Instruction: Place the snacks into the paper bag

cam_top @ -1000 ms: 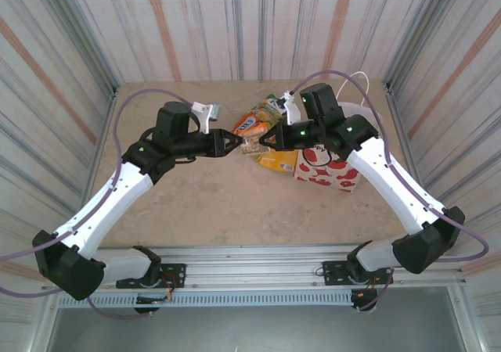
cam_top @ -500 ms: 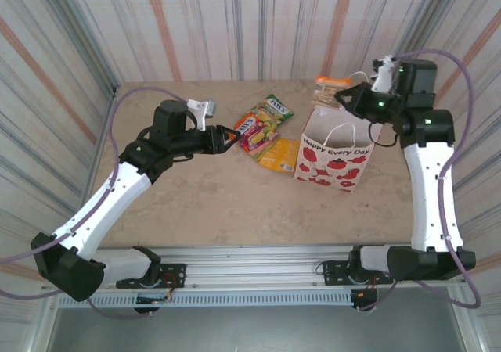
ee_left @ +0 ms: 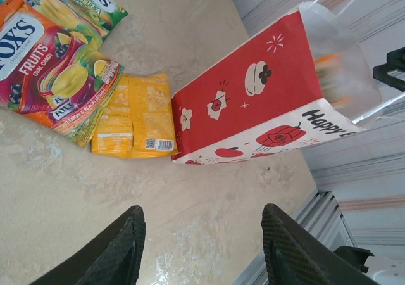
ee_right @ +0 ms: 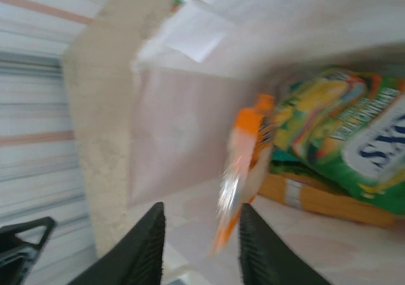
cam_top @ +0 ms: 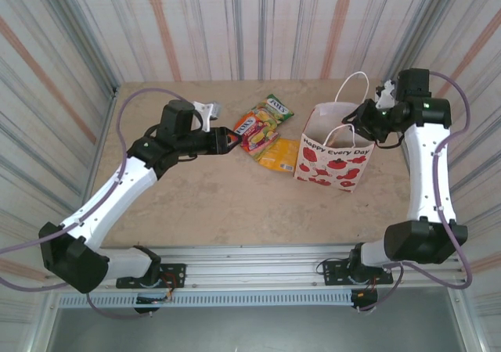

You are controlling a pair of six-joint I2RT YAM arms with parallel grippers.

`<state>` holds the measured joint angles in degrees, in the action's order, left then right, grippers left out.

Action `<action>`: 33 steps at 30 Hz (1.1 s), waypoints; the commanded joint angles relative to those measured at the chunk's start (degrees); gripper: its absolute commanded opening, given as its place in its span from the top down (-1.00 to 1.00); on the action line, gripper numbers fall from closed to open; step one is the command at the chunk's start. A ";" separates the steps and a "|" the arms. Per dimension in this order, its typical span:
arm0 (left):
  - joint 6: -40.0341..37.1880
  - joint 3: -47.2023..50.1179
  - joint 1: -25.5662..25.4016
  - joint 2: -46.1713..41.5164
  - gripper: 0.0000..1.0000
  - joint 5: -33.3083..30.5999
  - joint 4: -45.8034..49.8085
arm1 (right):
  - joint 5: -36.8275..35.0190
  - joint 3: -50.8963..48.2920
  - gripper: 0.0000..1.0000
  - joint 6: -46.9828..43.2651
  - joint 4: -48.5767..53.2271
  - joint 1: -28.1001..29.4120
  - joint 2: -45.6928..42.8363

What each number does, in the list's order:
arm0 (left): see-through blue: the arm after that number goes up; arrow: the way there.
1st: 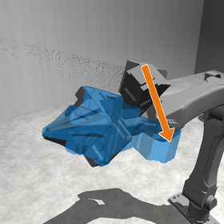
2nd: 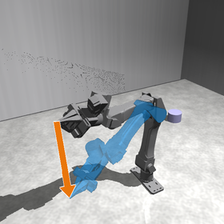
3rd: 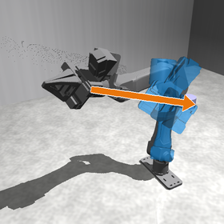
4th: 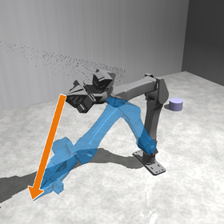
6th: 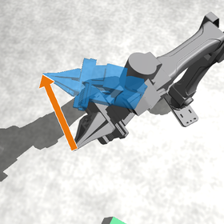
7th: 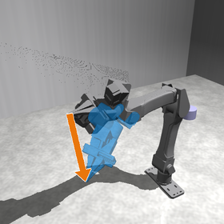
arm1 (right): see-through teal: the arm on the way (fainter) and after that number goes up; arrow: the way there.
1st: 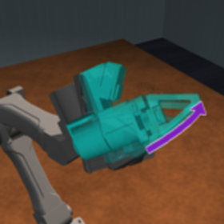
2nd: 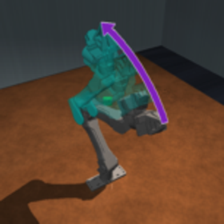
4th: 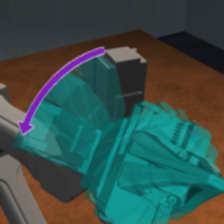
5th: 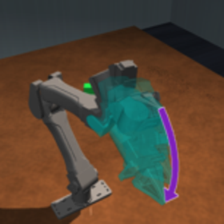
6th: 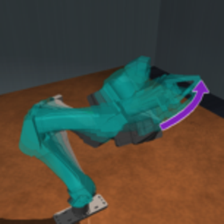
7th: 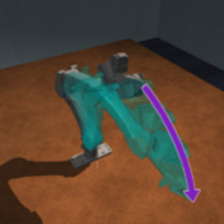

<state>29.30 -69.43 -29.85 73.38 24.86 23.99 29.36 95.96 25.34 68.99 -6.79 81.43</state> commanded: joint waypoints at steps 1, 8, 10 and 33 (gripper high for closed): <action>-0.82 -0.28 0.40 1.50 -0.05 -0.12 1.49 | -8.16 4.30 0.20 -4.18 8.24 -0.16 0.43; -0.38 -0.29 0.61 7.00 -0.04 -1.54 2.17 | -9.59 6.37 0.16 -4.54 6.76 2.70 -5.17; -0.13 -1.23 0.58 9.17 -0.04 -2.23 3.25 | -9.91 5.97 0.16 -4.11 4.67 5.57 -7.11; -13.13 -29.79 6.50 45.07 -0.11 -7.94 7.57 | -18.53 -5.54 0.07 -6.27 -20.45 42.19 -12.65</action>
<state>20.36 -95.39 -24.40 115.57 17.04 29.54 10.44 91.96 21.69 53.10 34.11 69.71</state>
